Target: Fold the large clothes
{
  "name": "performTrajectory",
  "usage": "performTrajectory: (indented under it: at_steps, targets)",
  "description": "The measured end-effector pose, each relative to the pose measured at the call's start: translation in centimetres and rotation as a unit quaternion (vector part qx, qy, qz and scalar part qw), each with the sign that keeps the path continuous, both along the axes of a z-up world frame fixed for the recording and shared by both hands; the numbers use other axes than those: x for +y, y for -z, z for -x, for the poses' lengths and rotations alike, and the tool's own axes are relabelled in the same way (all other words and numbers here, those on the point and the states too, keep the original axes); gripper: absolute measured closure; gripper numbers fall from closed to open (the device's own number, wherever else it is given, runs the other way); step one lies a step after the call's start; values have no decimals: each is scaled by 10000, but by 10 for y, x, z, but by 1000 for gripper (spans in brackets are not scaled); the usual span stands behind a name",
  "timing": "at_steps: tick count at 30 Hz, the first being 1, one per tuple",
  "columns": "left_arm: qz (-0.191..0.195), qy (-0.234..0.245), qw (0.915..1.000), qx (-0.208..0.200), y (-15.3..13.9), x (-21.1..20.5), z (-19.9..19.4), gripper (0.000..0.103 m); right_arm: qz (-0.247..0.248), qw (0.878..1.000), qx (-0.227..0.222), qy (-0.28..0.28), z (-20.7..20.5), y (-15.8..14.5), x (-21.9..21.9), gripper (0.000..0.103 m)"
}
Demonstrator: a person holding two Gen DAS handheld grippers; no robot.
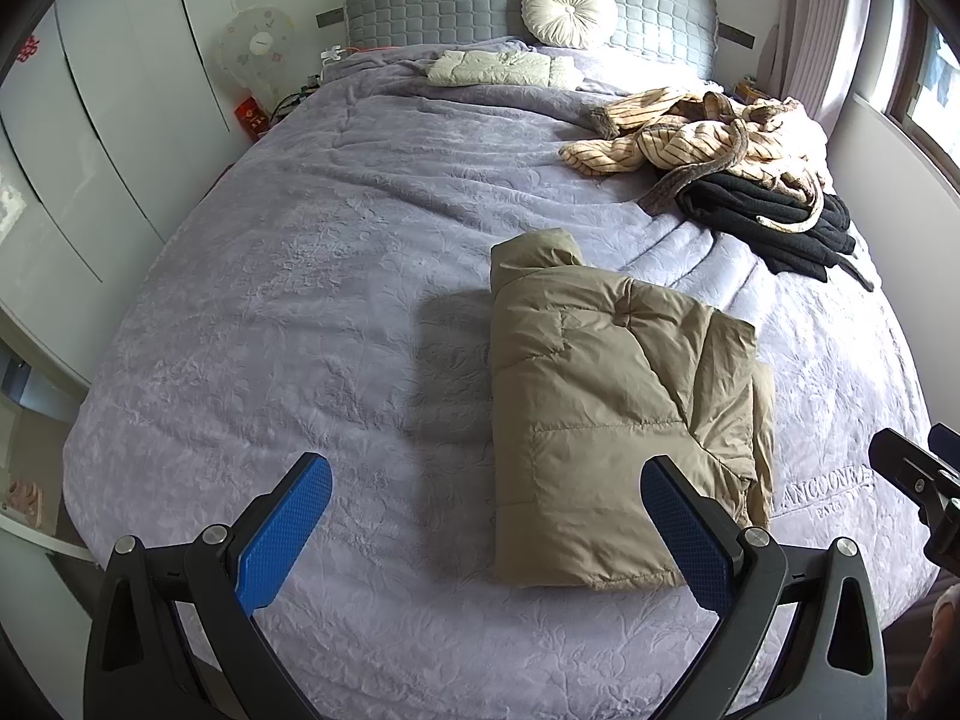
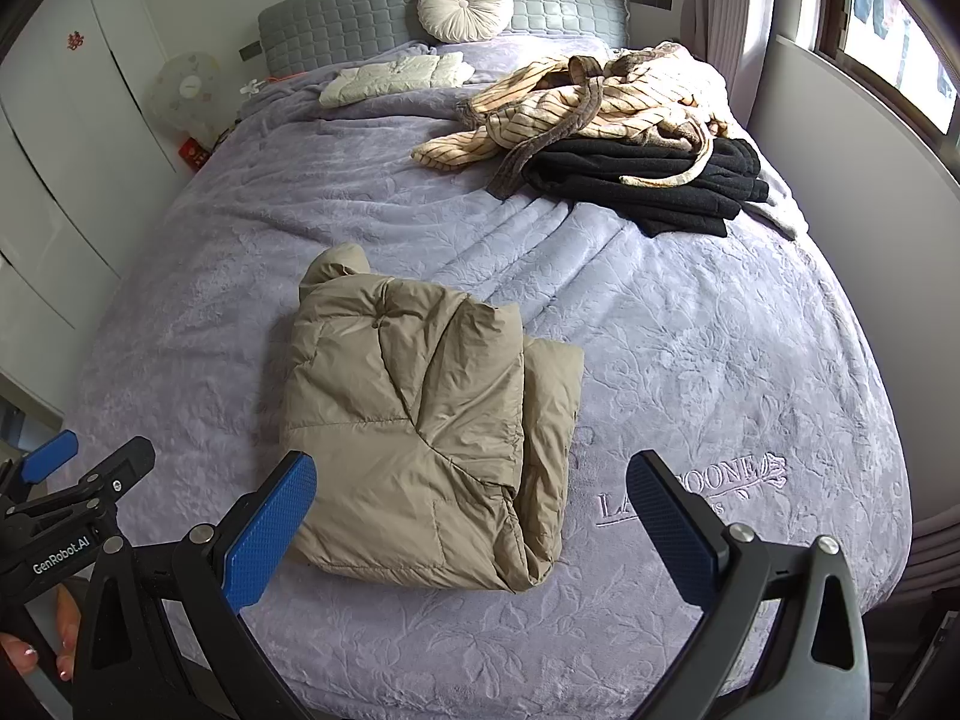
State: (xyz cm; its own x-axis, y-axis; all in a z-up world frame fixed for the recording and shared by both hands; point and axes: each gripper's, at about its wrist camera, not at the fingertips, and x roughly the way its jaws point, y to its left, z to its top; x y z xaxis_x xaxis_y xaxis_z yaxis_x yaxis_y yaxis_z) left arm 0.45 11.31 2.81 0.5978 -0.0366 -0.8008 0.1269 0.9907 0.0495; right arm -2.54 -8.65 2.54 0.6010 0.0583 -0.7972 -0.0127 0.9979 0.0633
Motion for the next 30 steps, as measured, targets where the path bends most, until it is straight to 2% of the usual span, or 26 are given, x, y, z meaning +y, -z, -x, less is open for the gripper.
performTrajectory:
  at_steps: [30]
  targets:
    - [-11,183,9998,-95,-8,-2,-14,0,1,10000,22,31,0,1,1,0]
